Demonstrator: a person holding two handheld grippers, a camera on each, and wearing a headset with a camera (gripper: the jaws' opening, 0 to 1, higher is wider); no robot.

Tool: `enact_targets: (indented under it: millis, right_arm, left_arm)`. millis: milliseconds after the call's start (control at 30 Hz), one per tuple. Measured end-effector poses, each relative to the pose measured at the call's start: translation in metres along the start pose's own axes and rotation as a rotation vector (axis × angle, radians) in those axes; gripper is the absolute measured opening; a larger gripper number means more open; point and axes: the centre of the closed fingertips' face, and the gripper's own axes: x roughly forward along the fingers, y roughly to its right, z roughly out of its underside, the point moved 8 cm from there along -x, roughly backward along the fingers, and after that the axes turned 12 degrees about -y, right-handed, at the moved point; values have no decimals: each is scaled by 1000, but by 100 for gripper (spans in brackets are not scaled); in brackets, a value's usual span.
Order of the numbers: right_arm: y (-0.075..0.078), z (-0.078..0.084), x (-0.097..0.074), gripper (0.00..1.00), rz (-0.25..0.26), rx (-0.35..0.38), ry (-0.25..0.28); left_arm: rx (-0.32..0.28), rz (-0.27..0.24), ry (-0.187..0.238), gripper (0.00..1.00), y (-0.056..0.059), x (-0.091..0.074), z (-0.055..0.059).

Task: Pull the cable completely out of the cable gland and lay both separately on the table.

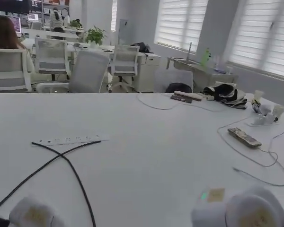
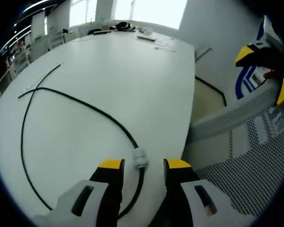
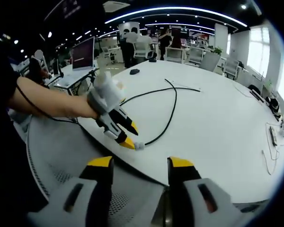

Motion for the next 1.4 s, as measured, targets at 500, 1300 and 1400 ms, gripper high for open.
enact_targets:
  millis: [500,1300,1400]
  right_arm:
    - [11,2,-8,47,12,16,20]
    - [-5,-43,31,43,-215,-172,-5]
    - [-8,-55,36,41,-263,-215,-2]
  left_arm:
    - [-56,-5,-2,17,-7,23,2]
    - [101,-57,144,17,3,-118,14]
    - [182,-69,151,17,10,-133,16]
